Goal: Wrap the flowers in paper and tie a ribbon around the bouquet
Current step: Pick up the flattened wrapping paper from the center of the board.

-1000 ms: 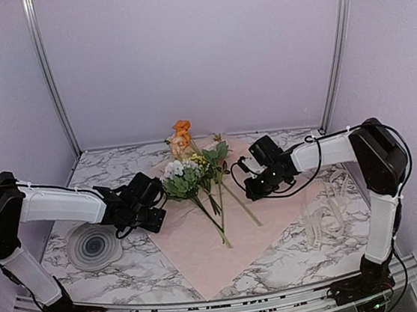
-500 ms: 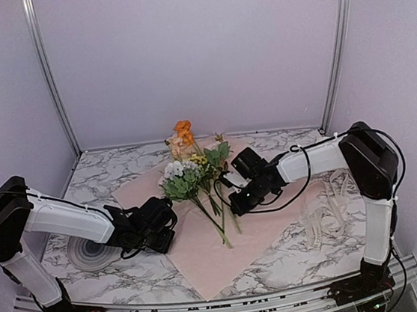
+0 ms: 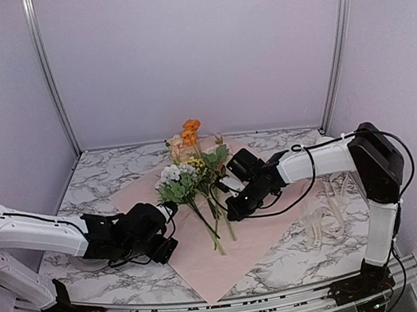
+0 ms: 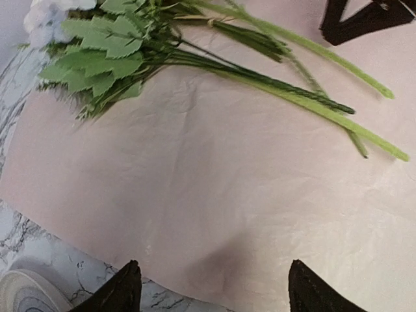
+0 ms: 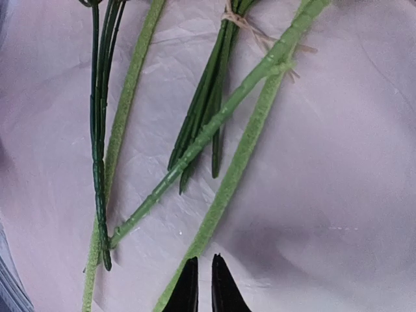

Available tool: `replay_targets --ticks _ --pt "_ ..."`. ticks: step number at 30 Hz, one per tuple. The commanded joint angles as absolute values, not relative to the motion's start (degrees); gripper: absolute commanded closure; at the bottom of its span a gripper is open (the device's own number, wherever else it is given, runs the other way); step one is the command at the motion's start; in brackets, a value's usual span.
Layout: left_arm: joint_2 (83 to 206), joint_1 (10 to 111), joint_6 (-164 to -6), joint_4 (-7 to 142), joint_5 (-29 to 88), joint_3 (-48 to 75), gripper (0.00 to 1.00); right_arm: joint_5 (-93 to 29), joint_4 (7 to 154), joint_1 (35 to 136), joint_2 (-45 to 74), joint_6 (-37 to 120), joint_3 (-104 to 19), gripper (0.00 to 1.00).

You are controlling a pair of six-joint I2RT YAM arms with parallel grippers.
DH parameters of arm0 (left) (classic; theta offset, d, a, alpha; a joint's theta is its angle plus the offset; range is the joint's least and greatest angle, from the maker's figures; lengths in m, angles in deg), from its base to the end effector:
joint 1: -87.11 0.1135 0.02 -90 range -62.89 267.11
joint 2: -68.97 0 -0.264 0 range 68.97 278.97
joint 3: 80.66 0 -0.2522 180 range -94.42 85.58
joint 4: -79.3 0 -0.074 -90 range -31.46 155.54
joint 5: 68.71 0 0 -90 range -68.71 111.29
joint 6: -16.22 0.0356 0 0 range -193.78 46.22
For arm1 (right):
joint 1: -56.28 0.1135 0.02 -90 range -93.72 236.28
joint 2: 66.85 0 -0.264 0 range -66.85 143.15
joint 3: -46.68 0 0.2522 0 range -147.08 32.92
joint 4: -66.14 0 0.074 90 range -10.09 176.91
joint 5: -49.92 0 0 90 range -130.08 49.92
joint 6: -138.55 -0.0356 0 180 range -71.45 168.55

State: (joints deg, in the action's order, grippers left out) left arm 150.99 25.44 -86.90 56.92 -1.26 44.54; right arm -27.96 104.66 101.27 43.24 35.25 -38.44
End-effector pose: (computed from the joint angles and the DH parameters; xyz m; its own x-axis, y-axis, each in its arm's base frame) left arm 0.1434 -0.2372 0.1782 -0.5097 0.5037 -0.6975 0.5948 0.7921 0.1373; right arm 0.2690 0.2795 0.1576 -0.7902 -0.4719 -0.3912 -0.5916 0.7540 0.2855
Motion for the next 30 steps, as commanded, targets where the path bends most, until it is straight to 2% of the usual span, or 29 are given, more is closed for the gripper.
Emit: replay_targets --ticks 1,9,14,18,23,30 --pt "148.45 18.25 -76.75 55.73 2.24 45.61 0.19 -31.08 110.29 101.36 38.63 35.48 -37.57 0.91" --pt "147.05 8.99 -63.58 57.66 15.27 47.67 0.07 -27.14 107.65 101.99 31.49 31.99 -29.36 0.88" --pt "153.92 6.13 -58.50 57.60 13.79 44.61 0.06 -25.81 105.93 102.84 30.11 31.71 -26.46 0.87" --pt "158.81 5.85 -57.01 56.81 6.42 43.83 0.11 -21.55 103.42 103.82 30.60 31.71 -25.13 0.86" --pt "164.46 5.72 -58.11 56.81 -1.76 39.43 0.26 -17.61 98.46 103.98 30.27 30.54 -21.98 0.86" --pt "166.14 5.72 -57.02 62.17 -4.20 39.40 0.37 -16.67 96.50 104.00 32.79 30.57 -21.67 0.86"
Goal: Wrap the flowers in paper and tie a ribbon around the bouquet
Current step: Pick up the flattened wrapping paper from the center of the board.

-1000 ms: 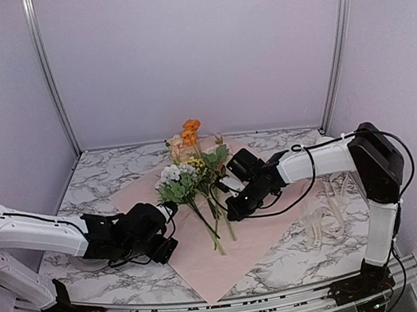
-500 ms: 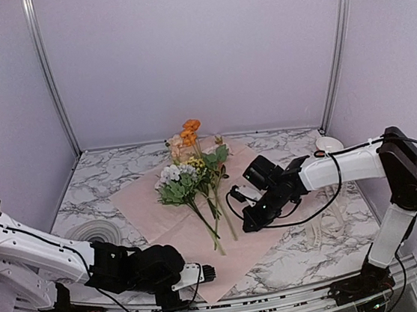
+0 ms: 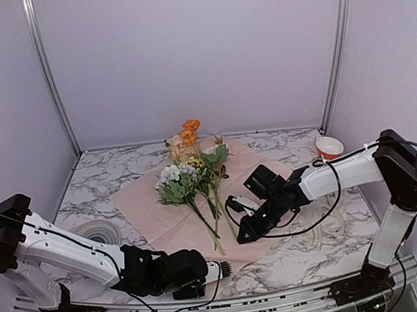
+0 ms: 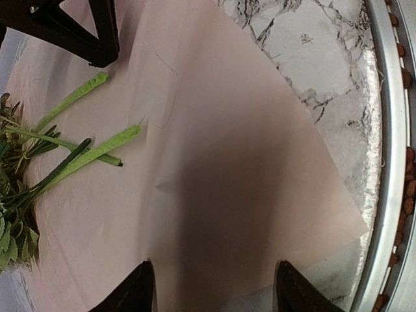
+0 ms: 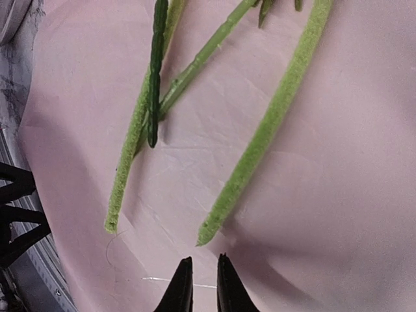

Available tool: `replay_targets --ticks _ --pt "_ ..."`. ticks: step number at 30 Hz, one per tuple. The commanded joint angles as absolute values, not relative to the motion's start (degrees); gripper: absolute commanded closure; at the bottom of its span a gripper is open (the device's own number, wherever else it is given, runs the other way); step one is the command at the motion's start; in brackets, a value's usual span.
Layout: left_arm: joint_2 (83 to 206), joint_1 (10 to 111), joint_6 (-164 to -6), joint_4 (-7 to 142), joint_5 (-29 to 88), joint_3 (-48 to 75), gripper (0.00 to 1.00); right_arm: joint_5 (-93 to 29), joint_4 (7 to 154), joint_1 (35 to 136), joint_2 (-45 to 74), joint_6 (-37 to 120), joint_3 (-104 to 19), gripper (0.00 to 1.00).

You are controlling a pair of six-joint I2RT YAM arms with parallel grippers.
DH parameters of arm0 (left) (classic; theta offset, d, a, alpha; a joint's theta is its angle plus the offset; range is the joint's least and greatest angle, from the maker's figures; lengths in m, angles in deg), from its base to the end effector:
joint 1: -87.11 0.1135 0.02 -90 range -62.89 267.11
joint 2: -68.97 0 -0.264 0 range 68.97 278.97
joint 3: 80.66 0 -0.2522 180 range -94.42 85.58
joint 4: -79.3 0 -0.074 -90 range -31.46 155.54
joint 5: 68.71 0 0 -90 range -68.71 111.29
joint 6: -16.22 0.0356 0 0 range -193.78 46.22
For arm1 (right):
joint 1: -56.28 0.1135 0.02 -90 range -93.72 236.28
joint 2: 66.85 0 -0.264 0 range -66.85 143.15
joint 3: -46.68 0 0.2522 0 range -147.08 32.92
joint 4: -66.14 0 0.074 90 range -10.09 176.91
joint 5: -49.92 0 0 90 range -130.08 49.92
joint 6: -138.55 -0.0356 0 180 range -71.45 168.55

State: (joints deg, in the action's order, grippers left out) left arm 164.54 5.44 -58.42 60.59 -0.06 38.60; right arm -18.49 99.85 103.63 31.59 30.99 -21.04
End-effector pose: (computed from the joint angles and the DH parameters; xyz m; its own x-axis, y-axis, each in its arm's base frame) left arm 0.0587 -0.3111 0.1460 0.1234 0.8598 -0.4955 0.8893 0.1257 0.4398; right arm 0.2084 0.2455 0.1492 -0.8215 -0.4777 -0.3114 -0.5702 0.6894 0.4467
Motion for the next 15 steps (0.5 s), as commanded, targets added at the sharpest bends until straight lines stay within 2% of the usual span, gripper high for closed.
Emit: replay_targets --ticks 1,7,11,15 --pt "166.10 5.76 -56.70 63.04 -4.46 39.55 0.38 -16.54 96.48 103.97 33.31 30.71 -21.93 0.86" --pt "165.30 7.32 -57.11 67.43 -4.86 40.74 0.51 -15.02 97.26 103.98 35.75 31.91 -23.06 0.86" --pt "164.61 9.35 -56.91 69.61 -2.86 41.76 0.65 -14.28 98.14 103.61 34.91 32.37 -22.79 0.86" --pt "164.91 10.69 -57.62 70.73 -0.33 42.66 0.68 -12.51 98.63 103.33 34.83 31.70 -22.18 0.86"
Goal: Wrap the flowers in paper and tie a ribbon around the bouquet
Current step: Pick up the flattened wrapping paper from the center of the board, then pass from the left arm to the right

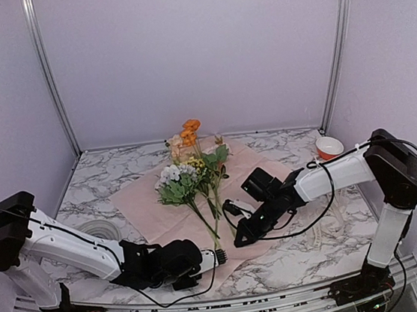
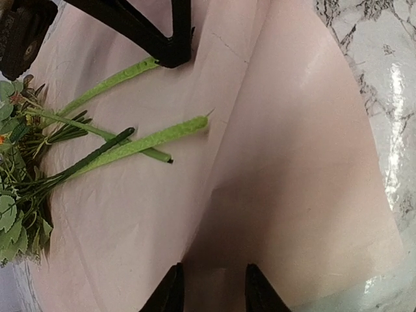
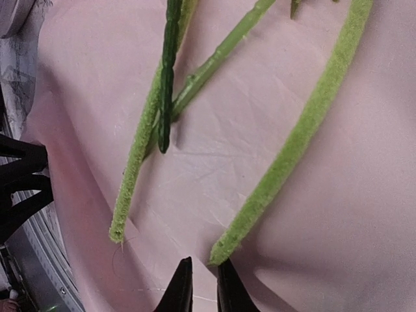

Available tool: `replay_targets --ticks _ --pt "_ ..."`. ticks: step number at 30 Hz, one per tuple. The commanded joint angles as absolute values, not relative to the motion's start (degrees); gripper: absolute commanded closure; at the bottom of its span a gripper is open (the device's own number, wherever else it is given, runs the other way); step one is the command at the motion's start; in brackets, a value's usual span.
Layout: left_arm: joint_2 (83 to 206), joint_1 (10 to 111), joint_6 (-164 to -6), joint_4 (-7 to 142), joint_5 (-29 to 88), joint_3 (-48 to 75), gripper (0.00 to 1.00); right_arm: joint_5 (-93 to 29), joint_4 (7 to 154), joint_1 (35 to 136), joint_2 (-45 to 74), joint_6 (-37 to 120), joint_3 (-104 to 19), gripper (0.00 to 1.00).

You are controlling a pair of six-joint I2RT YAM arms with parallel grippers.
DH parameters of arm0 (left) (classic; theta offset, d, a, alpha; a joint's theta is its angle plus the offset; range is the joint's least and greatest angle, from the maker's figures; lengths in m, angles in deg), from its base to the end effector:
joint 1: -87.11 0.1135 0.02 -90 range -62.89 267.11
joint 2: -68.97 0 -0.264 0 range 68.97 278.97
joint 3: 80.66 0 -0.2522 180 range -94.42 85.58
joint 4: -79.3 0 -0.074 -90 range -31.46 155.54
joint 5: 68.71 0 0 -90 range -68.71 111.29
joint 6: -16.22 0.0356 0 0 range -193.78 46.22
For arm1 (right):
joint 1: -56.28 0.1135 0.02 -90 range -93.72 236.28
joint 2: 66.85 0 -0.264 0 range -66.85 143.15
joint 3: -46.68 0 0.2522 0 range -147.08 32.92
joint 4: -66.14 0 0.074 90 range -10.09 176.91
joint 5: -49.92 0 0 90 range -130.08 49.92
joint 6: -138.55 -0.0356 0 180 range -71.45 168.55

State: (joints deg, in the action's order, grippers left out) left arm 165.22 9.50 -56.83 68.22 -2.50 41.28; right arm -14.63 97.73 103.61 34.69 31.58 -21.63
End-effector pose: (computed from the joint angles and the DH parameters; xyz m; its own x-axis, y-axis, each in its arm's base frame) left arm 0.0819 -0.3060 0.1392 0.0886 0.8402 -0.5350 0.8483 0.2179 0.4826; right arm 0.2117 0.2522 0.1379 -0.8166 -0.4970 -0.2934 -0.5745 0.6510 0.4961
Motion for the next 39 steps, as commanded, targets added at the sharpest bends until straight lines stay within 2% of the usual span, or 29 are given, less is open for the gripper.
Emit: replay_targets --ticks 1,4,8,11,16,21,24,27,31,33,39 --pt "164.71 10.91 -57.87 70.80 -0.03 42.83 0.68 -12.23 98.78 103.37 34.80 31.68 -22.05 0.86" --pt "163.98 12.31 -58.67 71.36 2.60 43.29 0.70 -10.56 99.06 103.45 33.52 32.22 -21.70 0.85" --pt "163.73 13.51 -58.79 72.23 5.06 43.30 0.79 -9.91 101.43 103.46 28.42 36.84 -22.35 0.83" --pt "163.55 14.07 -58.46 72.31 6.64 44.99 0.90 -10.79 101.96 103.47 24.15 38.04 -22.41 0.79" --pt "163.95 15.83 -59.07 73.88 10.42 44.91 0.99 -5.43 95.25 103.52 18.62 35.71 -18.67 0.75" --pt "163.90 16.80 -58.44 74.61 12.54 45.20 0.99 -10.22 91.30 103.99 10.36 47.82 -16.77 0.58" --pt "163.45 17.71 -58.89 75.95 14.31 46.21 0.99 -11.87 87.21 103.93 5.62 62.08 -13.41 0.54" --pt "163.11 18.47 -59.10 76.80 15.81 47.06 0.99 -11.95 83.90 107.72 1.93 79.48 -6.22 0.53" --pt "163.30 18.88 -58.69 77.02 16.64 47.08 0.99 -17.53 81.50 114.30 0.83 100.00 -0.24 0.45" --pt "163.25 19.14 -58.66 77.33 17.24 47.44 0.99 -20.74 76.90 116.12 2.51 102.28 1.01 0.41" --pt "163.03 19.86 -58.14 77.92 18.71 47.87 0.99 -24.84 72.69 117.39 11.72 99.89 -4.63 0.37"
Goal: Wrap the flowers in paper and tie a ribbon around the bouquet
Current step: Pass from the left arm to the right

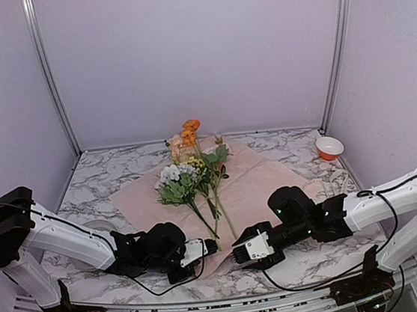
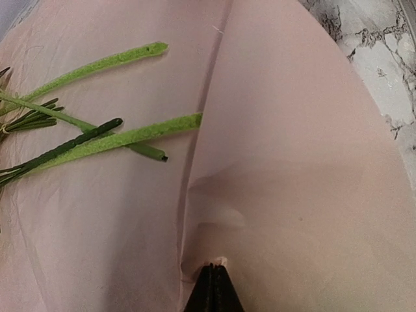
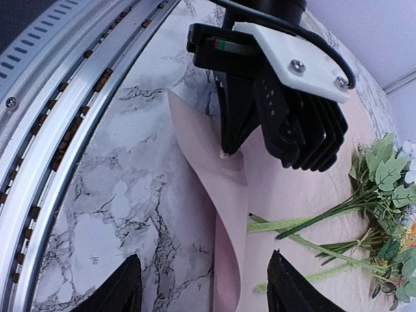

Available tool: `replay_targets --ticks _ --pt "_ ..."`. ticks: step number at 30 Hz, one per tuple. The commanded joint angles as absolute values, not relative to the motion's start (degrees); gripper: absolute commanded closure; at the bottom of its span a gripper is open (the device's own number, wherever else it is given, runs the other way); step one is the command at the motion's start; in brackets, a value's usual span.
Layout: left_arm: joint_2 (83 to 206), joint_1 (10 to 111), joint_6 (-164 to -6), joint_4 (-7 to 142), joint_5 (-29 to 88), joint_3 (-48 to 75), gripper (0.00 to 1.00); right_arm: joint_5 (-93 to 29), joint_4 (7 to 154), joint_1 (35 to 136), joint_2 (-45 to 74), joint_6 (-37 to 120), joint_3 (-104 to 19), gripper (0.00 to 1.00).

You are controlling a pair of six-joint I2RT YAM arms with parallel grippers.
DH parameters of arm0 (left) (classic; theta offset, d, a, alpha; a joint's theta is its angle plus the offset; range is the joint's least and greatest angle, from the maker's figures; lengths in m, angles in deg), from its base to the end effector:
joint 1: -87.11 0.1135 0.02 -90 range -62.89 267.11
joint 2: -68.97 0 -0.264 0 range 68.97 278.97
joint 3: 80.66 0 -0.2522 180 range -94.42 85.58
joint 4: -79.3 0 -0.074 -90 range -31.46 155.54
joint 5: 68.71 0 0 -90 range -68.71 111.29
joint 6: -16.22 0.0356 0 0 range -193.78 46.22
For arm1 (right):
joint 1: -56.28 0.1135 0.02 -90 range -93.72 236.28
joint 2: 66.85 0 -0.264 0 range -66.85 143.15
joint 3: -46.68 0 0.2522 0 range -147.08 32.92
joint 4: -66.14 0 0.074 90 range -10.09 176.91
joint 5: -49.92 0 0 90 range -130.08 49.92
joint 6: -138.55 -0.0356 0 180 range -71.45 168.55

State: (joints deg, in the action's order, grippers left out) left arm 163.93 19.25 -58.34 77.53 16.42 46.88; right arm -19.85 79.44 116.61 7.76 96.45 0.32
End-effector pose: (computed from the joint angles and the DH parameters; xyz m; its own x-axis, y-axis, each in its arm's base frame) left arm 0.1186 -0.2834 0.1297 -0.0140 0.7382 -0.6744 0.9376 0.2441 0.2478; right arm 0.1143 0.2255 0.1774 0.4799 -0.5642 -0.6719 -0.8761 -0.2670 -0.4015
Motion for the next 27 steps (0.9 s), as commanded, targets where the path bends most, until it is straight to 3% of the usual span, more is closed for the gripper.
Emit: replay_targets --ticks 1,7,13,17,20,22,25,27 --pt "163.02 19.99 -58.14 77.93 18.93 47.82 0.99 -25.11 72.33 117.52 12.67 100.19 -5.01 0.36" --pt "163.08 20.63 -58.40 78.02 19.96 47.97 0.99 -22.64 72.98 117.62 16.73 106.58 -5.37 0.42" --pt "163.10 21.31 -58.49 78.04 21.04 47.96 0.99 -23.95 72.31 117.63 20.86 107.23 -7.32 0.67" --pt "162.75 21.53 -59.91 77.87 20.90 47.88 0.99 -25.91 72.67 117.65 22.84 102.23 -9.59 1.00" --pt "161.18 21.54 -61.70 78.50 21.82 48.38 0.97 -27.50 75.26 117.62 22.62 99.36 -10.08 1.00" --pt "159.36 21.54 -62.88 78.94 22.45 48.57 0.85 -27.79 77.35 117.62 21.74 98.11 -10.02 1.00" --pt "154.00 21.58 -63.50 79.14 21.35 49.46 0.51 -25.15 80.26 117.19 20.23 95.43 -10.19 1.00" --pt "149.52 21.78 -62.82 79.86 20.23 51.52 0.40 -23.22 81.43 116.32 19.91 92.45 -10.35 1.00"
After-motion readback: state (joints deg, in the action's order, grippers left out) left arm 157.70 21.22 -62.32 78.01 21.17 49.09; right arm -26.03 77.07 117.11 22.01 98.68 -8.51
